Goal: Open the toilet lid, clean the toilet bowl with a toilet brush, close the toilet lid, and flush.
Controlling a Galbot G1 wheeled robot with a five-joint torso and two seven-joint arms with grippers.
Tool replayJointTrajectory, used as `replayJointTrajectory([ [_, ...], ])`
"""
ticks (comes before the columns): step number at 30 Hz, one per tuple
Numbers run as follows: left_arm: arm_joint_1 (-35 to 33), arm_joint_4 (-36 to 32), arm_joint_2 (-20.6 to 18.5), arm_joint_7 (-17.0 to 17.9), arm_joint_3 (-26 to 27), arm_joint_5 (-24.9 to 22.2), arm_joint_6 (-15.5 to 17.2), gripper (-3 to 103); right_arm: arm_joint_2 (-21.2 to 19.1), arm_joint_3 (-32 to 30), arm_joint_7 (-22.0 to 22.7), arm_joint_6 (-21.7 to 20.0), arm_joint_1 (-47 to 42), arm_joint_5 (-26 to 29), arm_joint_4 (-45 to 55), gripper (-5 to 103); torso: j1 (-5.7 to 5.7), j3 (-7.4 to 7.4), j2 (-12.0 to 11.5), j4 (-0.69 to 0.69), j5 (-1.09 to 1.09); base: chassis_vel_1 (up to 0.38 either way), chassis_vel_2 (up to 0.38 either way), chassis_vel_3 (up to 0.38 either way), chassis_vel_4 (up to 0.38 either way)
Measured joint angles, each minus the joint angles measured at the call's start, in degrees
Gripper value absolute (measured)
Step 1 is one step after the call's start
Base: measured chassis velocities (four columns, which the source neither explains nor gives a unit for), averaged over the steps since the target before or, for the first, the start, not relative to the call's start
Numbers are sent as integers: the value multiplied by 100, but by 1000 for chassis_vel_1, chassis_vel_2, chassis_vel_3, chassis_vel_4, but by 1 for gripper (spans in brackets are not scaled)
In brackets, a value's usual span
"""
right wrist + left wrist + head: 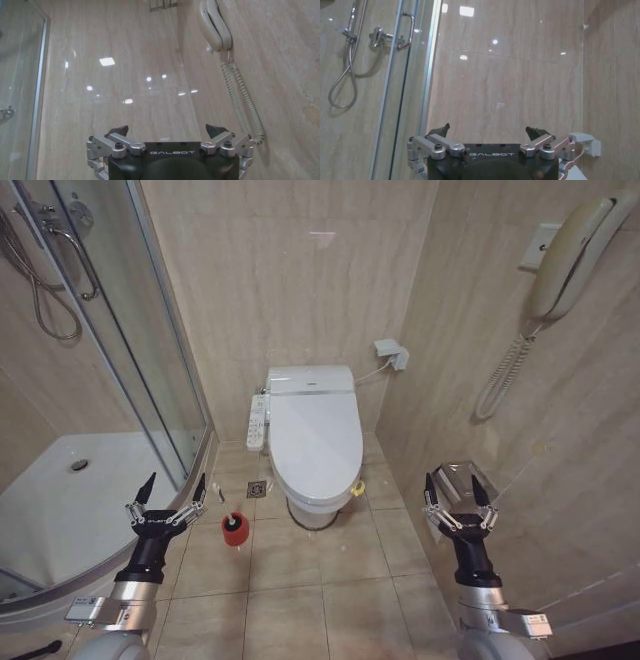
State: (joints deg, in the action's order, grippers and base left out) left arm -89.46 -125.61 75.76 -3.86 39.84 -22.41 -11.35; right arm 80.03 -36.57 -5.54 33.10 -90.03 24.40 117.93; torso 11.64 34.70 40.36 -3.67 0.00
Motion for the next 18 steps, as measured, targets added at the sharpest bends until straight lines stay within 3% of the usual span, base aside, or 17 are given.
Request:
replayJointTrajectory([
  [18, -14, -24, 2, 8, -60, -49, -1, 100, -108, -81, 236, -172, -43, 42, 101, 100, -2, -1, 0, 0, 0, 0, 0, 0, 0],
])
